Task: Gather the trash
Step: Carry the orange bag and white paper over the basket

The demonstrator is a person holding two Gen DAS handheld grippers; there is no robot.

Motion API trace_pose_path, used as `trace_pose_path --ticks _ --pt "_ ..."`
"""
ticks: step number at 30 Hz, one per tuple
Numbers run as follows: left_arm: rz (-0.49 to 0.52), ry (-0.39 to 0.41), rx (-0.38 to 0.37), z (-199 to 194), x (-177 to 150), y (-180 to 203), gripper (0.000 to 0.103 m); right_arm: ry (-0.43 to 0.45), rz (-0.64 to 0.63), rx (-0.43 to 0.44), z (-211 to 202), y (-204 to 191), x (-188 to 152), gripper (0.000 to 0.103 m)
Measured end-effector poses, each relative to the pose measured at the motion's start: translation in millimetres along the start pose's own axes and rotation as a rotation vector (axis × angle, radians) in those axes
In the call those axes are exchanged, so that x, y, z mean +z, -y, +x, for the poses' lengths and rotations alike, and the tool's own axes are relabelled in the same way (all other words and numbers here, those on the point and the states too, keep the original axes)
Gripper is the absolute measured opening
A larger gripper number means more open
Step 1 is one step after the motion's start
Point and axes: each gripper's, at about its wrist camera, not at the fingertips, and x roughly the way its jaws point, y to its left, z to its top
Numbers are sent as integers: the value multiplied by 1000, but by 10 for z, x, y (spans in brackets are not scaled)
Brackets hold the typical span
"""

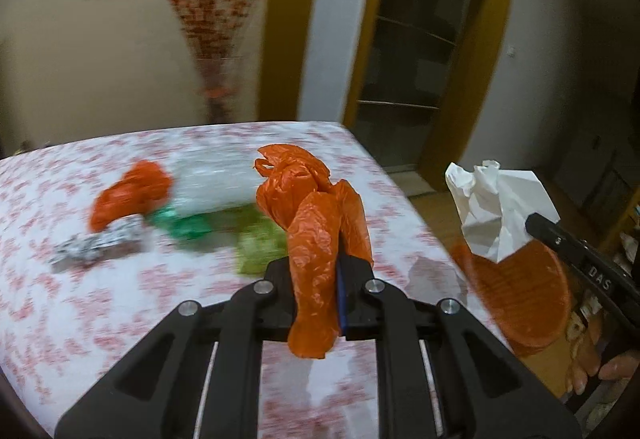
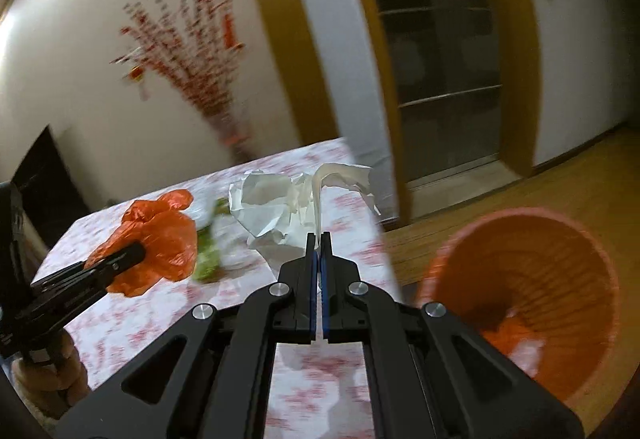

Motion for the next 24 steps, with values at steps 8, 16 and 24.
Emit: trace_pose_path --ticks 8,16,24 --pt "73 -24 -140 232 31 688 14 71 62 -128 -287 458 4 1" --pt "105 -29 -226 314 83 1139 14 126 93 -200 -537 737 26 1" --pt "138 -30 -303 354 131 1519 14 168 106 -252 -733 891 66 1"
